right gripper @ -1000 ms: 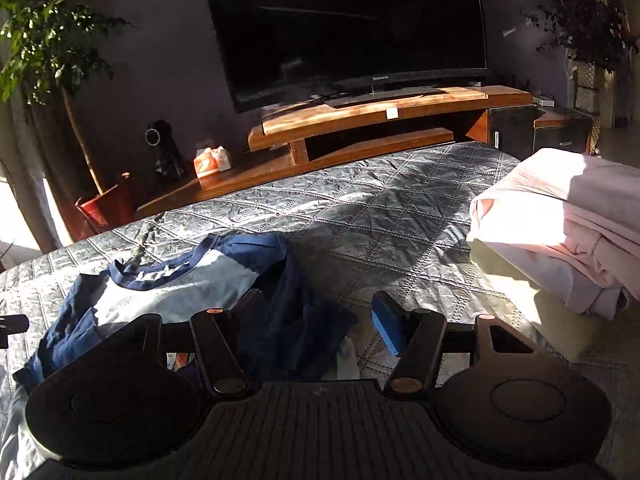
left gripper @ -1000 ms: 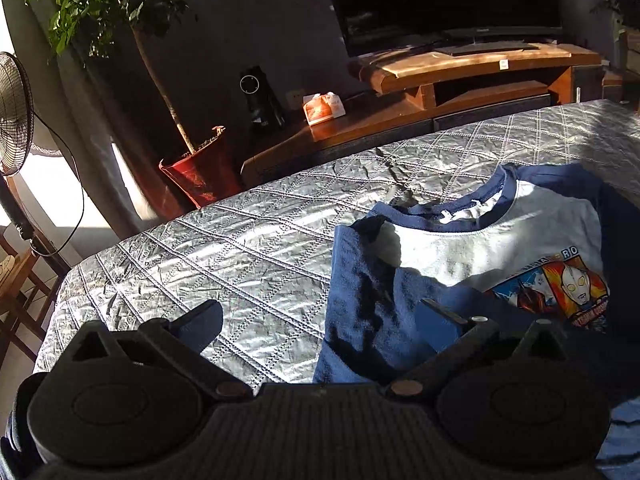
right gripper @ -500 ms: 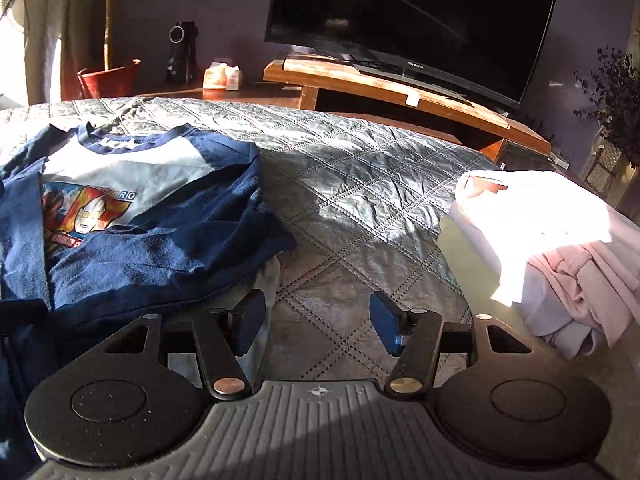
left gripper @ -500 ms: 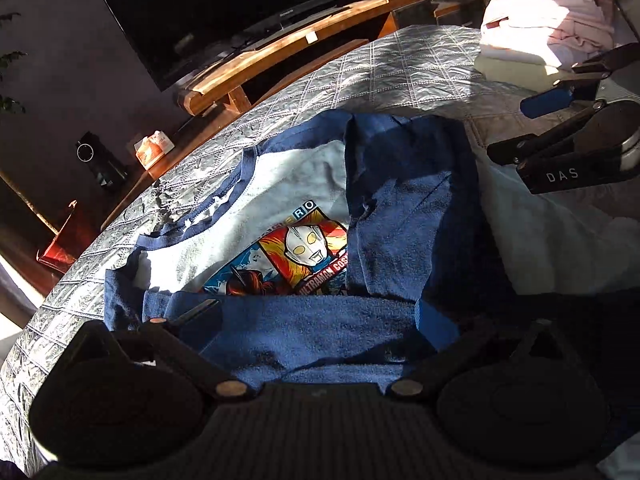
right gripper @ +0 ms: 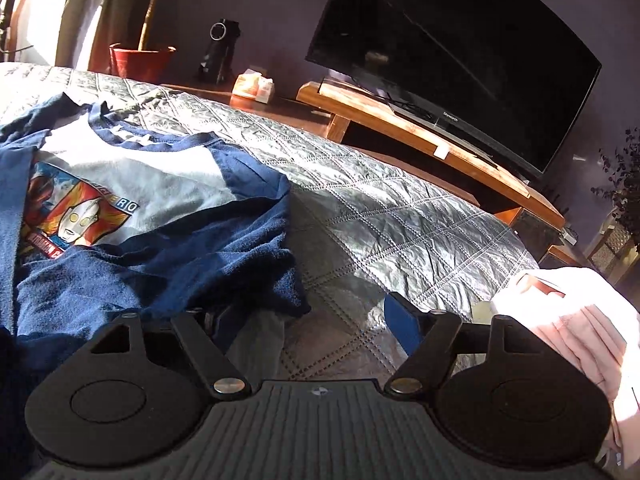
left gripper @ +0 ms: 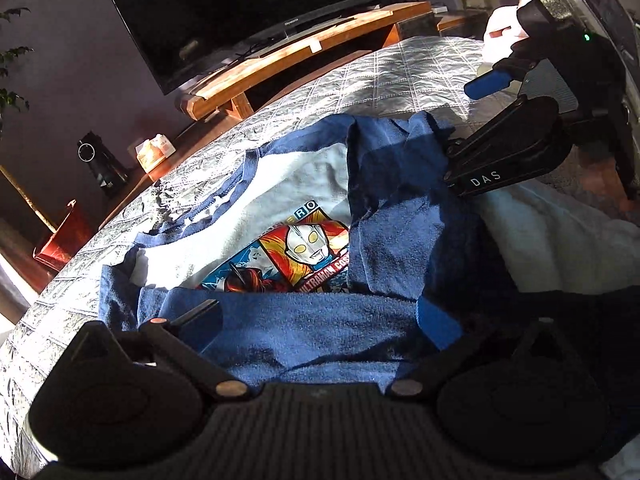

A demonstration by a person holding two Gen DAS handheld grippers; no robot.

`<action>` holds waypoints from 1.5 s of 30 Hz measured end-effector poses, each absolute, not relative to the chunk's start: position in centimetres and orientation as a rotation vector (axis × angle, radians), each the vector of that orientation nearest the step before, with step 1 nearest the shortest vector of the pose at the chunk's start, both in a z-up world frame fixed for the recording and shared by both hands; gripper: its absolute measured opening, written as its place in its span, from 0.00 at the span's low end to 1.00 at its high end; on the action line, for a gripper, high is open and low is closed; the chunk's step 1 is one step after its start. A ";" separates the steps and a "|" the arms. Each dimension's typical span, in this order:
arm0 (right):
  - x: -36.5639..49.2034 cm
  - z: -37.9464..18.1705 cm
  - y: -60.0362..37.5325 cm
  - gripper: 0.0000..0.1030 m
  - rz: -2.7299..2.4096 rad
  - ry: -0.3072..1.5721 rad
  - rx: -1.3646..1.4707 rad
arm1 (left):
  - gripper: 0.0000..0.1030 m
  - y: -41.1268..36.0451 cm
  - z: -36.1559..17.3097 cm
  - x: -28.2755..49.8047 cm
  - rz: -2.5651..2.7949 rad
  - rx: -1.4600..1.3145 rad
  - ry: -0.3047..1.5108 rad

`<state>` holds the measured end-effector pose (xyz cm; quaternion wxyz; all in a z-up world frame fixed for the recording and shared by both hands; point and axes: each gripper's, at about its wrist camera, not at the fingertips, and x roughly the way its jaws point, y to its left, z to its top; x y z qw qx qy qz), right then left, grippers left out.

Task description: Fold clothes

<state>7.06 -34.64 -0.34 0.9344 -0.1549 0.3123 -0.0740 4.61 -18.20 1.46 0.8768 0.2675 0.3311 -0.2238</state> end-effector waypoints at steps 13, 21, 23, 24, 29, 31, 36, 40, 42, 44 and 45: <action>3.2 1.8 -40.3 0.82 -0.222 0.662 0.058 | 1.00 -17.7 1.3 4.5 -0.475 0.568 0.671; 4.8 2.0 -36.2 0.83 -0.123 0.649 -0.094 | 0.98 -18.6 1.6 3.7 -0.490 0.657 0.635; 5.5 1.1 -35.3 0.82 -0.143 0.679 -0.194 | 0.98 -19.0 1.6 2.9 -0.509 0.700 0.608; 5.5 1.0 -35.4 0.83 -0.169 0.684 -0.215 | 0.98 -19.2 1.6 2.6 -0.520 0.720 0.597; 5.0 0.8 -36.4 0.83 -0.259 0.674 -0.266 | 0.97 -19.0 2.1 2.5 -0.560 0.732 0.625; 4.3 1.6 -36.8 0.83 -0.227 0.628 -0.181 | 0.97 -18.6 2.6 2.1 -0.587 0.735 0.628; 5.3 1.2 -35.1 0.84 -0.166 0.665 -0.209 | 0.97 -17.6 3.1 0.1 -0.624 0.787 0.613; 4.6 0.5 -34.2 0.86 -0.161 0.715 -0.276 | 0.97 -15.4 3.1 -1.0 -0.609 0.819 0.628; 3.9 0.8 -33.7 0.86 -0.176 0.742 -0.312 | 0.97 -13.7 3.6 -0.9 -0.558 0.805 0.649; 2.6 1.3 -33.3 0.86 -0.182 0.759 -0.337 | 0.97 -11.9 4.3 -0.6 -0.492 0.758 0.689; 1.4 1.7 -33.2 0.85 -0.179 0.761 -0.342 | 0.97 -10.7 4.7 -0.5 -0.455 0.729 0.716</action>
